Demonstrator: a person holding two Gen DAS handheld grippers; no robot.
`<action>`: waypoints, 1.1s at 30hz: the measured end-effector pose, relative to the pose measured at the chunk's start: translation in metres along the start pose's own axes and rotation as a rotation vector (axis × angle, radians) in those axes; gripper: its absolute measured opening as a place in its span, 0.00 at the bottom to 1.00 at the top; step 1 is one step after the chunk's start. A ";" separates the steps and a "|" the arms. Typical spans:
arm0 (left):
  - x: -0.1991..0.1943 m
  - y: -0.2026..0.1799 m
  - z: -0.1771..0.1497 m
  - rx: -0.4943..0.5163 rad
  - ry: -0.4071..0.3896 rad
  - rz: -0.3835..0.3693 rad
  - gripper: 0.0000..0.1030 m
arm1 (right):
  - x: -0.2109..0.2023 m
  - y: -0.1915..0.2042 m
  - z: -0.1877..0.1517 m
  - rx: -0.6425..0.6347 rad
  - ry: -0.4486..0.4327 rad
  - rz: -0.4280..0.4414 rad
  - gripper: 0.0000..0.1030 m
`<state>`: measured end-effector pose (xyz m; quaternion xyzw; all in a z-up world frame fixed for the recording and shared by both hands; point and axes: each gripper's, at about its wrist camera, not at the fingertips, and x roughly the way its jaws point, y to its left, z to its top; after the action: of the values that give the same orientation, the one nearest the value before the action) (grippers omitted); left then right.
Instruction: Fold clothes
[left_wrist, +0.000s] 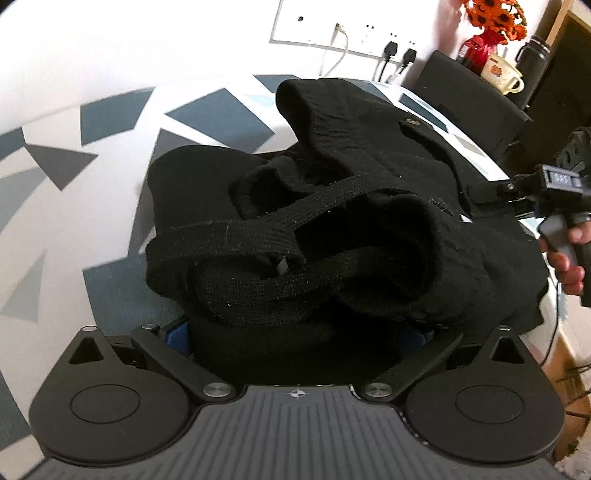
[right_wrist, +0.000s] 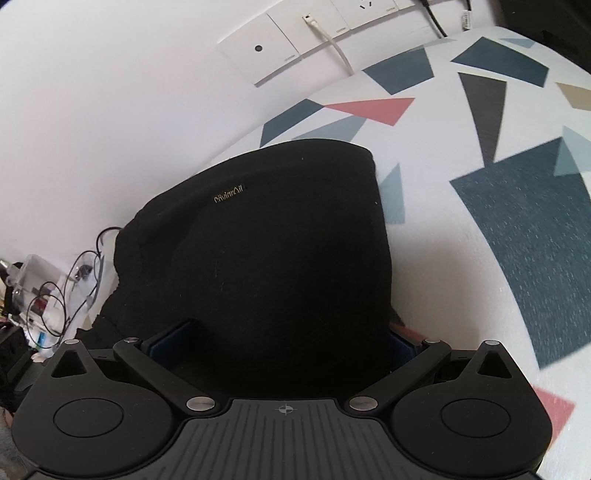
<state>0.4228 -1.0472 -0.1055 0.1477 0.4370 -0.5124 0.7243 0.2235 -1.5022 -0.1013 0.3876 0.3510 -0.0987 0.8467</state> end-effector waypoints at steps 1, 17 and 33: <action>0.002 -0.002 0.000 -0.003 -0.012 0.019 1.00 | 0.001 0.000 0.001 0.003 -0.002 0.002 0.99; -0.025 -0.021 -0.009 -0.027 0.022 0.132 0.57 | -0.014 0.031 -0.017 -0.122 0.087 -0.008 0.66; -0.049 0.069 -0.033 -0.529 -0.066 -0.057 0.93 | -0.011 0.010 -0.009 0.067 0.108 0.026 0.96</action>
<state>0.4623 -0.9652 -0.1025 -0.0759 0.5358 -0.4050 0.7370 0.2150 -1.4899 -0.0917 0.4251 0.3874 -0.0783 0.8143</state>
